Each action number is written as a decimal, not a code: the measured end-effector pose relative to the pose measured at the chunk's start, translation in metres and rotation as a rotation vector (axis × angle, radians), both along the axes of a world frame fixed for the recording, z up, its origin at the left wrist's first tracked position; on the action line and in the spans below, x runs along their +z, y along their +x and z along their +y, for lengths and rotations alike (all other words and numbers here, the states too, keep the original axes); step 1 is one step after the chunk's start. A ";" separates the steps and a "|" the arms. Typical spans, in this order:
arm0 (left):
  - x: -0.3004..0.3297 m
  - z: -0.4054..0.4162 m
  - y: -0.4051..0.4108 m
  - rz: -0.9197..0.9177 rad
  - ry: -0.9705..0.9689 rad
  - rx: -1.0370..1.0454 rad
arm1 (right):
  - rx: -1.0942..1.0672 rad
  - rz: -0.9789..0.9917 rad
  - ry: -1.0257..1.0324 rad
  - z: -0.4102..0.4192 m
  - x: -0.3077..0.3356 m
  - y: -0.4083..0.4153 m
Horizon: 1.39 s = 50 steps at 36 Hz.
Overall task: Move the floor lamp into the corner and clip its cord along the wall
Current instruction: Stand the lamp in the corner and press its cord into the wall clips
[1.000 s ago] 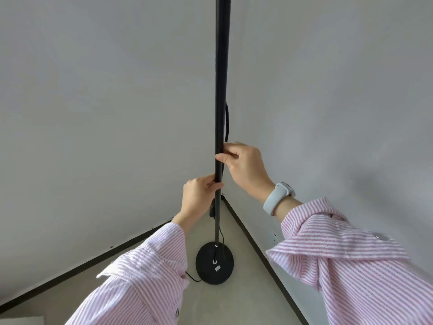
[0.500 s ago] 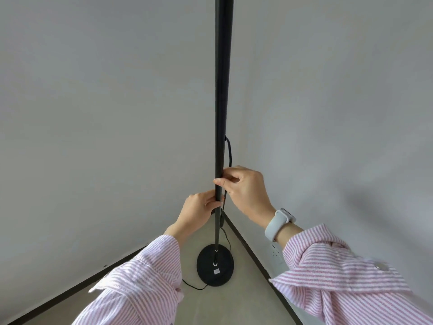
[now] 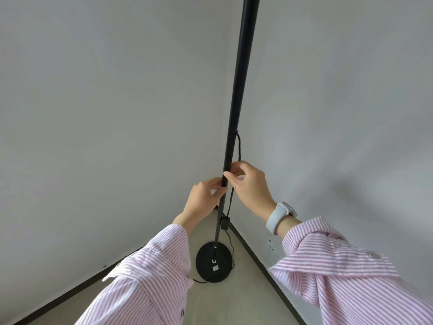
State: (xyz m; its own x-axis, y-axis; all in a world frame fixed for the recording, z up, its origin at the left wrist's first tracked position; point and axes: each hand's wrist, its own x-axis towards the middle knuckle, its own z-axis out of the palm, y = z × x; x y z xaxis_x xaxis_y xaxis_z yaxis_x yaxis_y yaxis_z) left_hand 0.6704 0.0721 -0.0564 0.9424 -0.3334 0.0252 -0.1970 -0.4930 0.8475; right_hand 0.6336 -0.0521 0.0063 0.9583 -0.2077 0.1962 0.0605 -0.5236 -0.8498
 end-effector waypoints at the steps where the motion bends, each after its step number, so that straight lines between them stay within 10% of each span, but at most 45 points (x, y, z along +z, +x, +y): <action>1: 0.004 -0.001 0.000 -0.022 -0.007 0.008 | 0.011 0.004 0.017 -0.003 0.001 -0.001; 38: 0.089 -0.001 -0.004 -0.010 -0.079 0.062 | 0.117 -0.026 -0.076 -0.017 0.068 0.011; 50: 0.057 0.037 -0.080 0.074 -0.129 0.306 | 0.329 0.507 0.020 -0.016 -0.027 -0.058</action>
